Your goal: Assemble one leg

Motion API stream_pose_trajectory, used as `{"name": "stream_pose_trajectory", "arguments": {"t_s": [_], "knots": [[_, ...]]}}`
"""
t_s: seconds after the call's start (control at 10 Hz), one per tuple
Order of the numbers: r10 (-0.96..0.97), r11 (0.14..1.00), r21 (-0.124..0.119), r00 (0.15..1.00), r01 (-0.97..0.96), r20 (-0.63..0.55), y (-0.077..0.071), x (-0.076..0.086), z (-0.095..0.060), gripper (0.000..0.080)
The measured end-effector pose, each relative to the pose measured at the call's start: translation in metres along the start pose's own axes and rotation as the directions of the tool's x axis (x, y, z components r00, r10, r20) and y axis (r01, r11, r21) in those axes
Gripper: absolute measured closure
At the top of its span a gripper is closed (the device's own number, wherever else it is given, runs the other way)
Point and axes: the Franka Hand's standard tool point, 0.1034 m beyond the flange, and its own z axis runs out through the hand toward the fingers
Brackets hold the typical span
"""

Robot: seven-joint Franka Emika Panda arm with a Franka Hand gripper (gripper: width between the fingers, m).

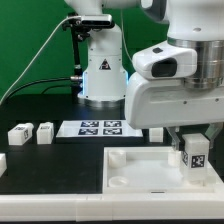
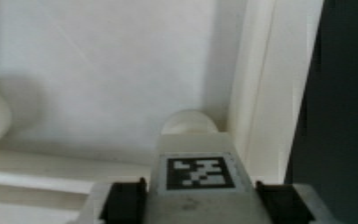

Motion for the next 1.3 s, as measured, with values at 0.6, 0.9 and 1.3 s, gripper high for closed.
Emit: {"name": "stream_pose_trajectory", "arguments": {"t_s": [0.6,0.9,1.3], "knots": [[0.659,0.750,0.048,0.752,-0.659,0.028,-0.005,0.001,0.001,0.0508],[0.914,0.396,0.047,0.398,-0.917,0.072,-0.009,0.002,0.002,0.0508],[0.981,0.168,0.040,0.171,-0.985,0.090,-0.010,0.005,0.002,0.0507]]}}
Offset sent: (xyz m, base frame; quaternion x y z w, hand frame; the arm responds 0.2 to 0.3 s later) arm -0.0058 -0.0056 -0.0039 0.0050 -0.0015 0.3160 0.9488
